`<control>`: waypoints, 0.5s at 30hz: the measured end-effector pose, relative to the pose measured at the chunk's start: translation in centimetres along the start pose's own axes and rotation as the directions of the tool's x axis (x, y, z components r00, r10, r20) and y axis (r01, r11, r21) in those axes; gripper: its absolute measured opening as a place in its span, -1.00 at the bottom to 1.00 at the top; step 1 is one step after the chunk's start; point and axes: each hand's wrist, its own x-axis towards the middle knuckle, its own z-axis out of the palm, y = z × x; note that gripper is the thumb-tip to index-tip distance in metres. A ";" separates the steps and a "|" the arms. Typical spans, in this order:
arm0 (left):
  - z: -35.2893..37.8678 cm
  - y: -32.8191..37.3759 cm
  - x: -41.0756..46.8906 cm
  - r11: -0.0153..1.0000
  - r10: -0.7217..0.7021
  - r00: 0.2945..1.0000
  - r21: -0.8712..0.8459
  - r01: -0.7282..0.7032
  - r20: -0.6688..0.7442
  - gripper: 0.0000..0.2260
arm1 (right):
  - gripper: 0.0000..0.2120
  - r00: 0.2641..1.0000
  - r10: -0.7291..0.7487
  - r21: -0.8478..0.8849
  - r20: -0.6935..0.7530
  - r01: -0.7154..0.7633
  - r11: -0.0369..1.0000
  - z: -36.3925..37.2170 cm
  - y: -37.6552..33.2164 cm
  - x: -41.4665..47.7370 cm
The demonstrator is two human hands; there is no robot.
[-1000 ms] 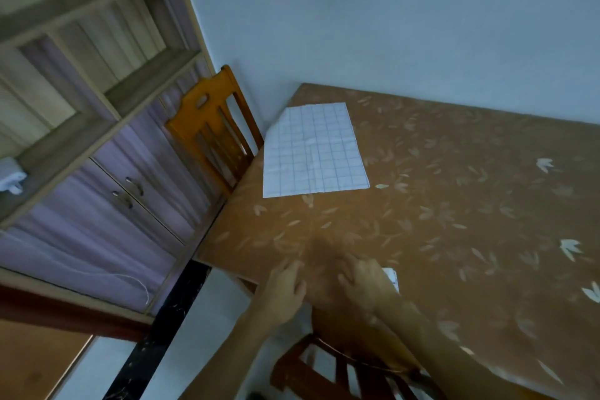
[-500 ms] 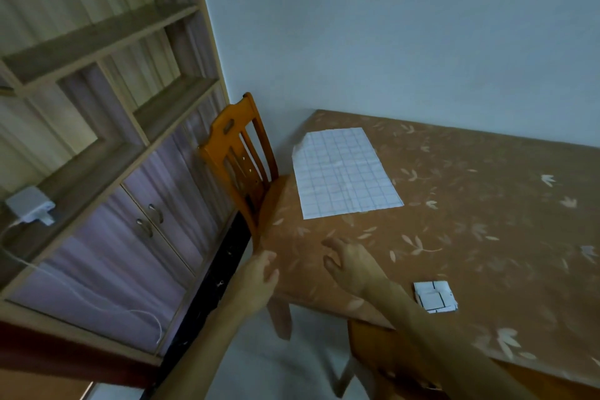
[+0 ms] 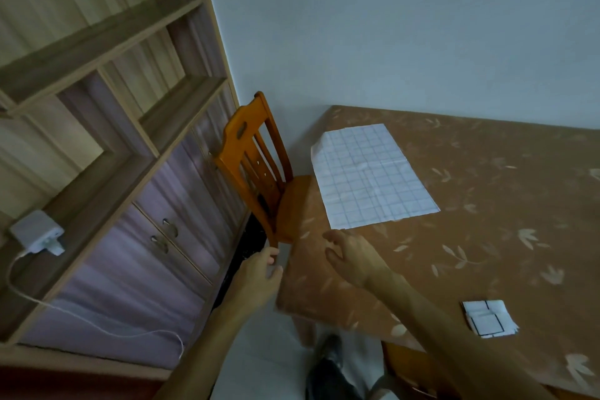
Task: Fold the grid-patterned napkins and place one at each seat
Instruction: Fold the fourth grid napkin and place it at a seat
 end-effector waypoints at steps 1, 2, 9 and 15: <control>-0.2 0.1 1.2 1.000 0.007 1.000 0.015 -0.007 0.015 -0.63 | -0.63 1.000 0.013 0.006 0.010 -0.013 1.000 0.2 0.4 1.0; -0.3 0.2 2.5 0.999 0.016 1.000 0.030 -0.016 0.025 -0.63 | -0.64 1.000 0.026 0.011 0.014 -0.026 1.000 0.4 0.9 2.0; 0.3 2.9 12.1 0.986 0.070 0.988 0.138 -0.089 0.136 -0.67 | -0.63 0.983 0.182 0.094 0.004 -0.181 0.979 -1.1 4.7 8.9; 4.6 7.4 18.3 0.989 0.076 0.982 0.115 -0.097 0.174 -0.66 | -0.61 0.954 0.299 0.096 0.002 -0.298 0.950 -2.6 8.9 13.0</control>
